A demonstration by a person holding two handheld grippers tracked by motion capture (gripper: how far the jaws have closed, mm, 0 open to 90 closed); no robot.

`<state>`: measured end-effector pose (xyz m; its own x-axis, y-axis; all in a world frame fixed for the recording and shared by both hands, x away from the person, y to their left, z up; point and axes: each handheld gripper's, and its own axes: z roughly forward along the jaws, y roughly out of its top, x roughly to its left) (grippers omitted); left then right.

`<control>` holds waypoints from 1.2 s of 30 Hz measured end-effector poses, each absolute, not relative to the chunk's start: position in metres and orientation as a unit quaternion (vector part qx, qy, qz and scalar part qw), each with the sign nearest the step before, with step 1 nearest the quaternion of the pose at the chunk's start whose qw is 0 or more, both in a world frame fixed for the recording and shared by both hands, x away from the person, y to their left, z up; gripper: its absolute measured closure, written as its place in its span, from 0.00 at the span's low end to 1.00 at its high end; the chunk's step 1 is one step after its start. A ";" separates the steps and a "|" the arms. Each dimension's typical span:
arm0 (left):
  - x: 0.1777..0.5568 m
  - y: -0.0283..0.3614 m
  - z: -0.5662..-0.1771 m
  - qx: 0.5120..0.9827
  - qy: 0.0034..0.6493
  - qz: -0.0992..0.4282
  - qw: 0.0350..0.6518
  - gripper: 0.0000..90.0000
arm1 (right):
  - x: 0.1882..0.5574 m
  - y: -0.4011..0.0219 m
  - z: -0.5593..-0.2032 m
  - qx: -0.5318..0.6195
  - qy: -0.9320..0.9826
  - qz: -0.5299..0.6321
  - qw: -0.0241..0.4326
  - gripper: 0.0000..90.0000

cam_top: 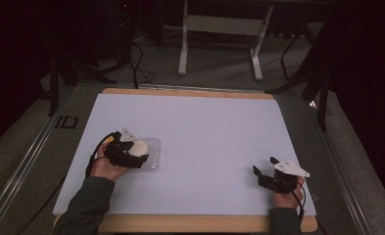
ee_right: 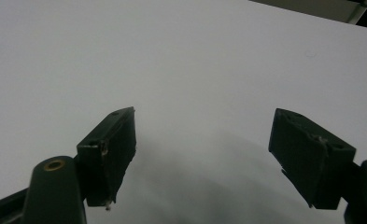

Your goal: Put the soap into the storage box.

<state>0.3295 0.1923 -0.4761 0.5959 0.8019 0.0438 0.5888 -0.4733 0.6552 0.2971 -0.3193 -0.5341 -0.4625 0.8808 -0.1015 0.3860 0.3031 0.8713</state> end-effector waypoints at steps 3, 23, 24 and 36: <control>0.330 0.194 -0.476 0.839 0.417 0.177 0.302 0.27 | 0.297 -0.319 -0.534 0.423 0.749 0.412 0.300 0.25; 0.335 0.238 -0.486 0.800 0.494 0.190 0.283 0.27 | 0.297 -0.319 -0.534 0.422 0.750 0.412 0.300 0.25; 0.335 0.238 -0.486 0.800 0.494 0.190 0.283 0.27 | 0.297 -0.319 -0.534 0.422 0.750 0.412 0.300 0.25; 0.339 0.250 -0.504 0.792 0.517 0.184 0.267 0.27 | 0.297 -0.319 -0.534 0.421 0.750 0.411 0.301 0.25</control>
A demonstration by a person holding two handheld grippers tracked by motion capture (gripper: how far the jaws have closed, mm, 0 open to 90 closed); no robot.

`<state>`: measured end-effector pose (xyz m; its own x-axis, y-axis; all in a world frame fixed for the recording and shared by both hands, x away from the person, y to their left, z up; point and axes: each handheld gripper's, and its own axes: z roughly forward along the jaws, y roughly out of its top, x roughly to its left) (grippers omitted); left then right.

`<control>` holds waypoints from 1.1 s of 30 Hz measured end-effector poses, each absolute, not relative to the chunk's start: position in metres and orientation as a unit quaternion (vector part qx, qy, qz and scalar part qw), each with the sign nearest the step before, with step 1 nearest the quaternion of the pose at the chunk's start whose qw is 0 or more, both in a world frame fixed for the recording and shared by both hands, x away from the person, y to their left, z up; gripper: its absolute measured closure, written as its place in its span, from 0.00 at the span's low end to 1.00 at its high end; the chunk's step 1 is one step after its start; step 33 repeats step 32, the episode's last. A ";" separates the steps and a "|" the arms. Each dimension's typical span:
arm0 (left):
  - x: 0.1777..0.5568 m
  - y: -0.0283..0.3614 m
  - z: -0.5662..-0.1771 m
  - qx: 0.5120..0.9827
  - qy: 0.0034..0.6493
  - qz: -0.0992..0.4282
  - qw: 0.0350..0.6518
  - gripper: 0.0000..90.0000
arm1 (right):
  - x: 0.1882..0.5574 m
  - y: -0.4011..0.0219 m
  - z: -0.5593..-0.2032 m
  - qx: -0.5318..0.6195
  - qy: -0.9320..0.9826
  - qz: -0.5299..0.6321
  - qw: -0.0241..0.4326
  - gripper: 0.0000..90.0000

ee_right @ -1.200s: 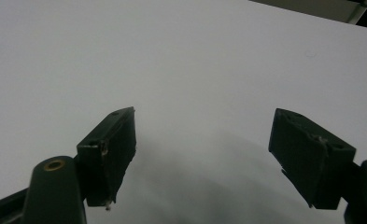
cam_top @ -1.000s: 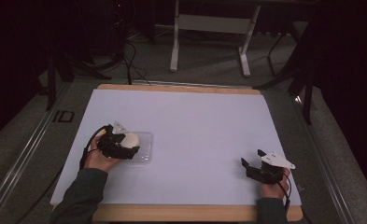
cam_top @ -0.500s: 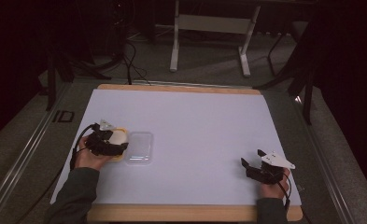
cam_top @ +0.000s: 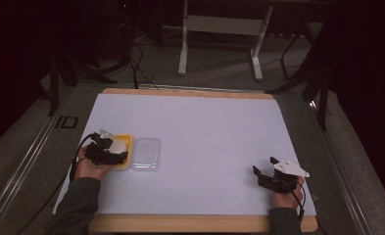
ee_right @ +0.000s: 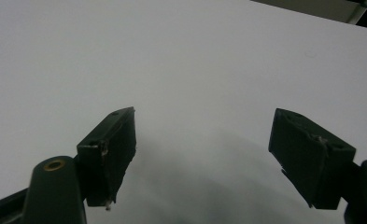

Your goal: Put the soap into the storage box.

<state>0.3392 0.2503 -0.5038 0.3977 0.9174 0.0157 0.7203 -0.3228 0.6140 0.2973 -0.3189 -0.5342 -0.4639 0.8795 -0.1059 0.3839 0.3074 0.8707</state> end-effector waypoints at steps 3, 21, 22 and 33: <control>0.339 0.252 -0.506 0.794 0.513 0.175 0.276 0.26 | 0.297 -0.319 -0.534 0.421 0.750 0.411 0.301 0.25; 0.334 0.254 -0.492 0.791 0.500 0.183 0.302 0.16 | 0.297 -0.319 -0.534 0.421 0.751 0.410 0.301 0.25; 0.334 0.254 -0.491 0.789 0.499 0.185 0.306 0.16 | 0.297 -0.319 -0.534 0.421 0.751 0.410 0.301 0.25; 0.316 0.240 -0.475 0.794 0.463 0.208 0.333 0.18 | 0.298 -0.319 -0.534 0.423 0.752 0.409 0.298 0.25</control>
